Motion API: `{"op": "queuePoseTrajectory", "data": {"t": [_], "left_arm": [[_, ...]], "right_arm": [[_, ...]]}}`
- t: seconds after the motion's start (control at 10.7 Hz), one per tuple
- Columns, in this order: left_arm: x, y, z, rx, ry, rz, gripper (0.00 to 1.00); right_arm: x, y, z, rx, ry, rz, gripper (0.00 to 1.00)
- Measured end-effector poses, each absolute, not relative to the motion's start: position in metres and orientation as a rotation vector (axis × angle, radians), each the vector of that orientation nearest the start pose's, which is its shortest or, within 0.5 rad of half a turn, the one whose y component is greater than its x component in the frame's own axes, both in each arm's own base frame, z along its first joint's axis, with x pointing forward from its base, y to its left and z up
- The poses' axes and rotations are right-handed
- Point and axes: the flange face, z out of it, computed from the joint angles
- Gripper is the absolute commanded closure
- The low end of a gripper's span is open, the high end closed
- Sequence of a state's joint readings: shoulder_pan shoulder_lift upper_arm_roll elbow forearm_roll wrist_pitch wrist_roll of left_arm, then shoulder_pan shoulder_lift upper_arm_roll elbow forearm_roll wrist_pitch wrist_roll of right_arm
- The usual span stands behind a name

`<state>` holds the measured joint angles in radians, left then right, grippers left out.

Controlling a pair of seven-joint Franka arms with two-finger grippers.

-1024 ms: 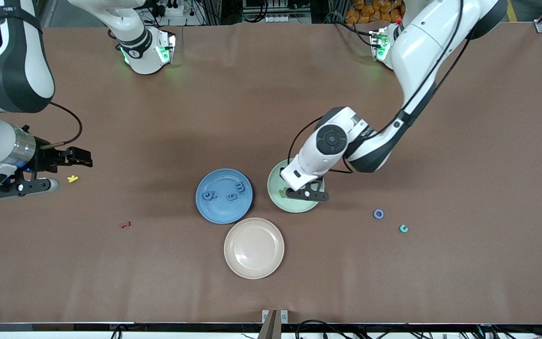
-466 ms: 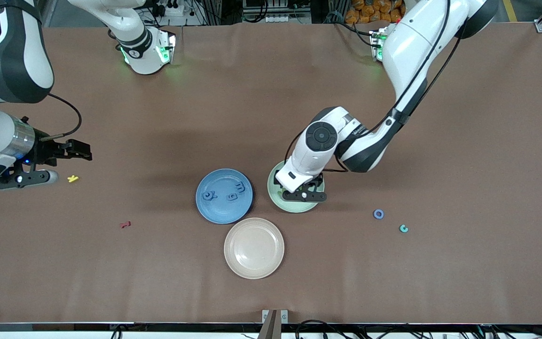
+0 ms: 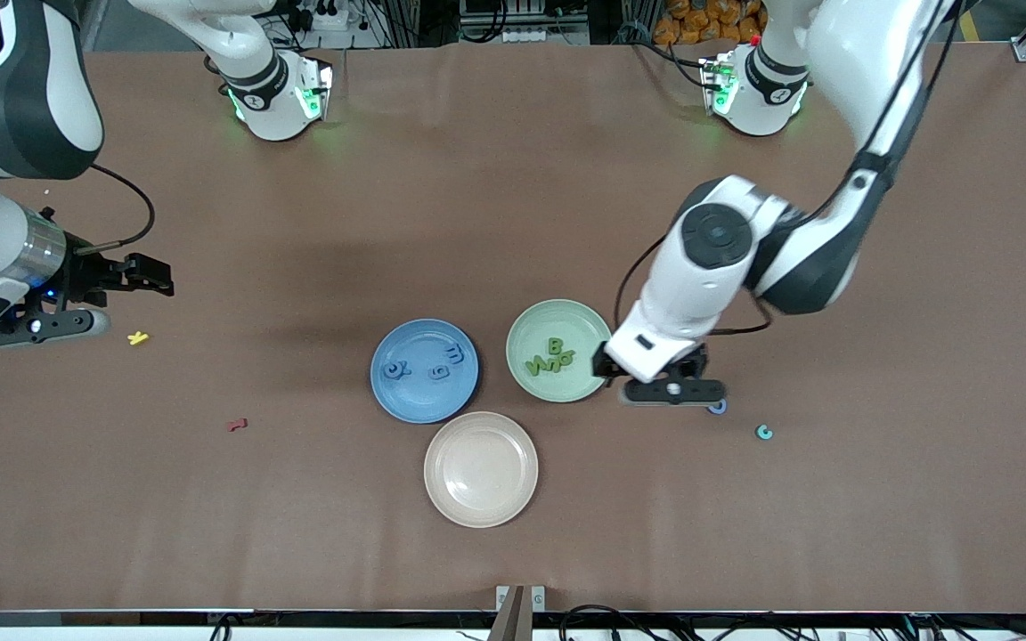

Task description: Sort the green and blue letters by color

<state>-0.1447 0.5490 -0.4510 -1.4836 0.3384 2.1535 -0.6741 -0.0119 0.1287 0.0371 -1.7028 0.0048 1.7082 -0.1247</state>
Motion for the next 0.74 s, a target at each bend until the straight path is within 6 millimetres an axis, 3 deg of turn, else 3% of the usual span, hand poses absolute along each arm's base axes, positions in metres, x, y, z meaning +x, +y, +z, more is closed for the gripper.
{"op": "queuePoseTrajectory", "data": {"t": [0.19,0.37,0.56,0.74], "left_arm": [[0.635,-0.292,0.454,-3.146,-0.044,-0.307,0.00],[0.635,-0.228,0.506,-3.144,-0.072,-0.259,0.00],[0.622,-0.165,0.557,-3.148,-0.032,-0.197,0.00],[0.606,-0.115,0.597,-3.147,0.006,-0.196,0.00]], "right_arm": [[0.588,0.013,0.499,-3.112,-0.228,0.192,0.00],[0.586,0.011,0.508,-3.115,-0.222,0.171,0.00],[0.574,0.002,0.537,-3.122,-0.197,0.118,0.00],[0.555,0.001,0.569,-3.124,-0.194,0.082,0.00]]}}
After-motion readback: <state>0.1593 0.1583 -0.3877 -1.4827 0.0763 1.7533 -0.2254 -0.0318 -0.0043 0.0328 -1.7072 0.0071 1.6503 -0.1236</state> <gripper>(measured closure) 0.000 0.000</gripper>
